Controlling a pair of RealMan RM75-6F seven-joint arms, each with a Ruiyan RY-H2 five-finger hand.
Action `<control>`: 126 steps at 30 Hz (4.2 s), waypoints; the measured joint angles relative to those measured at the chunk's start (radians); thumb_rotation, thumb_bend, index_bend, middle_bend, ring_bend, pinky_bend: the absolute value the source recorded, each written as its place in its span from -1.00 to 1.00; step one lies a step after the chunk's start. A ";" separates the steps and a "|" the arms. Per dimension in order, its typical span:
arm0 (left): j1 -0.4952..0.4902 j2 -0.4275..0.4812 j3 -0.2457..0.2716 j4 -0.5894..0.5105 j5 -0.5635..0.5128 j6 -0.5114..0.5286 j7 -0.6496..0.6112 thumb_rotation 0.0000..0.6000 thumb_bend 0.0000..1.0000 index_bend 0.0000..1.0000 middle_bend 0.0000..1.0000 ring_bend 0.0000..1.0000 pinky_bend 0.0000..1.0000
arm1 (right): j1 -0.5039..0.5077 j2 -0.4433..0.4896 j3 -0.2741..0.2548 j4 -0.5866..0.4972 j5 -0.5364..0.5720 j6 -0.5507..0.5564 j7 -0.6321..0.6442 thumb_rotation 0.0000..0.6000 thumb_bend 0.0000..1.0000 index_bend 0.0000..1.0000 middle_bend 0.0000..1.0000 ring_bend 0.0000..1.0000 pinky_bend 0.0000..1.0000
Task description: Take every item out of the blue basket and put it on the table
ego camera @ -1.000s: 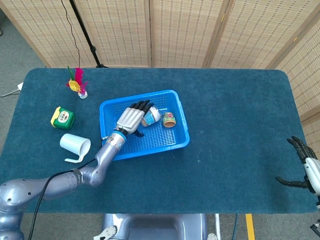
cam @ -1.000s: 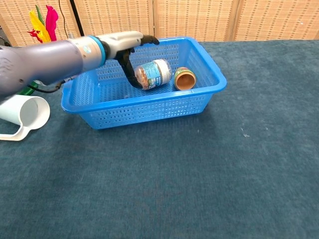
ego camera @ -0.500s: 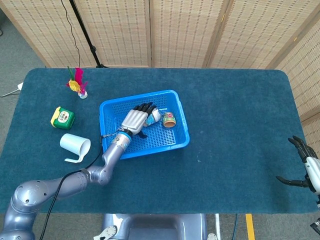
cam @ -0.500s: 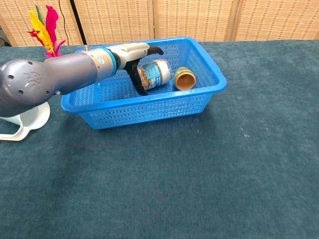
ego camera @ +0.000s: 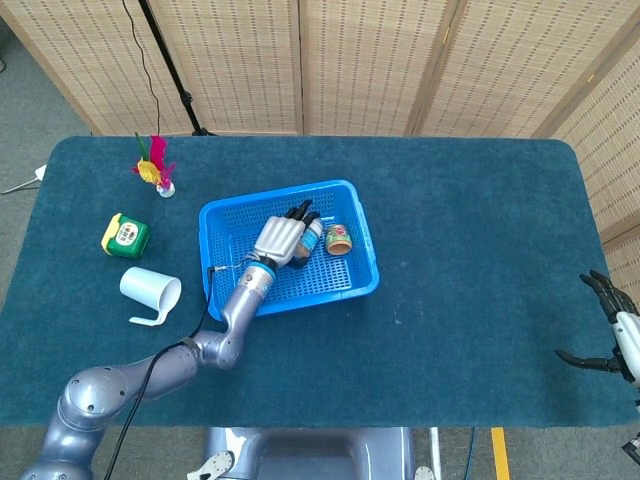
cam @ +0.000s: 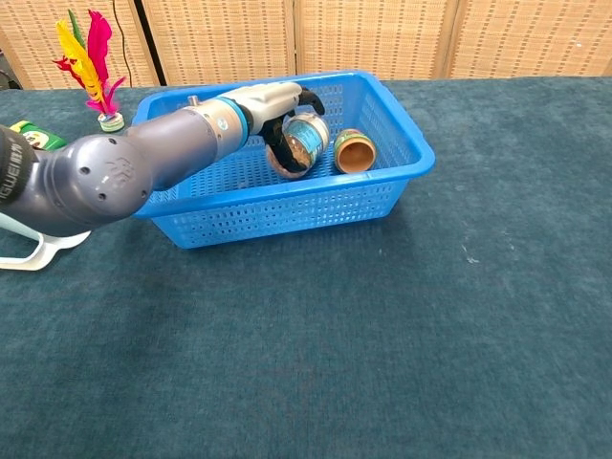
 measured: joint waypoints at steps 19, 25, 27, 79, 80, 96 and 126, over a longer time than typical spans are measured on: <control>0.063 0.062 -0.012 -0.152 0.092 0.158 -0.002 1.00 -0.23 0.02 -0.33 -0.21 0.21 | -0.015 0.011 0.000 -0.016 -0.028 0.035 0.006 1.00 -1.00 -1.00 -1.00 -1.00 -1.00; 0.146 0.195 0.016 -0.376 0.160 0.242 -0.018 1.00 -0.25 0.03 -0.33 -0.21 0.21 | -0.023 0.017 -0.003 -0.028 -0.042 0.055 0.004 1.00 -1.00 -1.00 -1.00 -1.00 -1.00; 0.190 0.263 0.034 -0.472 0.192 0.284 -0.022 1.00 -0.25 0.02 -0.33 -0.21 0.21 | -0.026 0.019 -0.004 -0.033 -0.050 0.064 0.003 1.00 -1.00 -1.00 -1.00 -1.00 -1.00; 0.722 0.850 0.190 -0.892 0.341 0.528 -0.313 1.00 -0.88 -1.00 -1.00 -1.00 -1.00 | 0.220 0.146 0.112 -0.304 -0.031 -0.151 -0.331 1.00 -1.00 -1.00 -1.00 -1.00 -1.00; 0.741 0.861 0.193 -0.921 0.342 0.563 -0.285 1.00 -0.88 -1.00 -1.00 -1.00 -1.00 | 0.241 0.150 0.123 -0.314 -0.021 -0.173 -0.343 1.00 -1.00 -1.00 -1.00 -1.00 -1.00; 0.925 1.008 0.234 -1.184 0.418 0.787 -0.176 1.00 -0.88 -1.00 -1.00 -1.00 -1.00 | 0.621 -0.111 0.285 -0.285 0.225 -0.392 -0.611 1.00 -1.00 -0.92 -0.99 -1.00 -0.92; 0.942 1.032 0.205 -1.186 0.406 0.722 -0.221 1.00 -0.88 -1.00 -1.00 -1.00 -1.00 | 0.922 -0.809 0.229 0.503 0.389 -0.479 -0.859 1.00 -1.00 -0.53 -0.56 -0.62 -0.75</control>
